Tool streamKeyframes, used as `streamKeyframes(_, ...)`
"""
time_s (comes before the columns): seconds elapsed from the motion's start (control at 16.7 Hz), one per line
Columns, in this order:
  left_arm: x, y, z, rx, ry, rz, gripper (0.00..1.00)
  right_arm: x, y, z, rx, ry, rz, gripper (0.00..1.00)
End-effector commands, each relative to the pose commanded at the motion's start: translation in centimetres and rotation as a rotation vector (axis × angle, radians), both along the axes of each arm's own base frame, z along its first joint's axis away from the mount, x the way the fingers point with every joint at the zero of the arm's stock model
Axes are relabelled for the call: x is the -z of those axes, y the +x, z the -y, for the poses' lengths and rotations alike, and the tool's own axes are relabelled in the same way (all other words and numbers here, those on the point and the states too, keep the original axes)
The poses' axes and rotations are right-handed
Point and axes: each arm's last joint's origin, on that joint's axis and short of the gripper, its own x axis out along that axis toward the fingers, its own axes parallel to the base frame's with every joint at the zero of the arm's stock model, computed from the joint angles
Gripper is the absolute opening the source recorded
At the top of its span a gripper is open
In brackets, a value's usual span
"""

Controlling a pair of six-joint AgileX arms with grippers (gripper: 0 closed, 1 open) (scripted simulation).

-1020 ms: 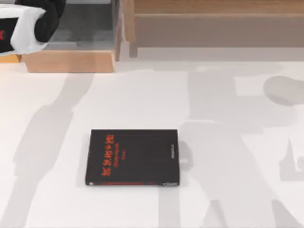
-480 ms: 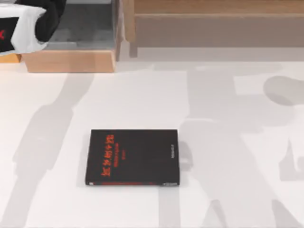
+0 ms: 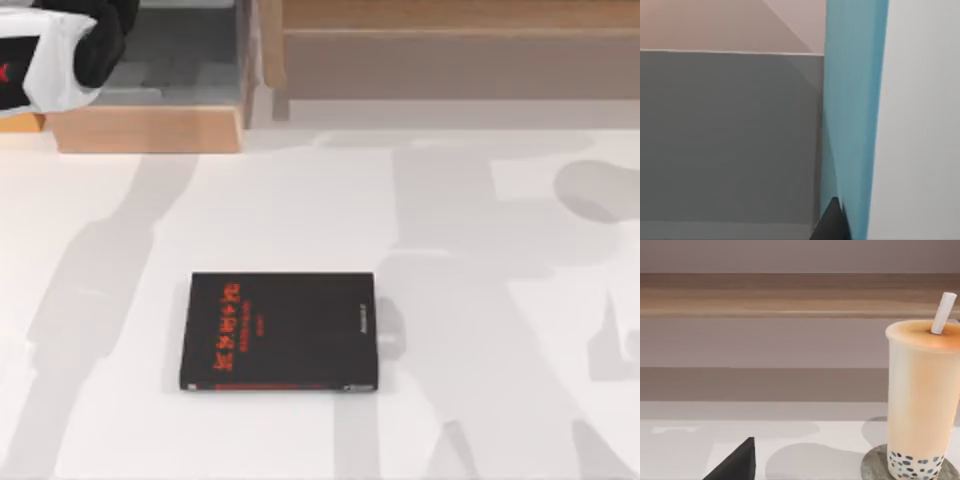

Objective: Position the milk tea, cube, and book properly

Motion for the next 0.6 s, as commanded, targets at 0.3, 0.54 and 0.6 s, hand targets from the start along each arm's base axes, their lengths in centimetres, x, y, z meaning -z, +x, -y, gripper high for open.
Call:
streamKeyframes(0.3,0.00,0.00,0.00,0.000,0.000,0.000,0.00,0.00,0.00,0.00,0.000,0.000,0.000,1.00)
streamKeyframes(0.54,-0.08,-0.05,0.08,0.002,0.001,0.002,0.00,0.00,0.00,0.00,0.000,0.000,0.000,1.00)
streamKeyframes(0.6,-0.17,-0.07,0.01,0.000,0.002,0.005,0.00,0.00,0.00,0.00,0.000,0.000,0.000,1.00)
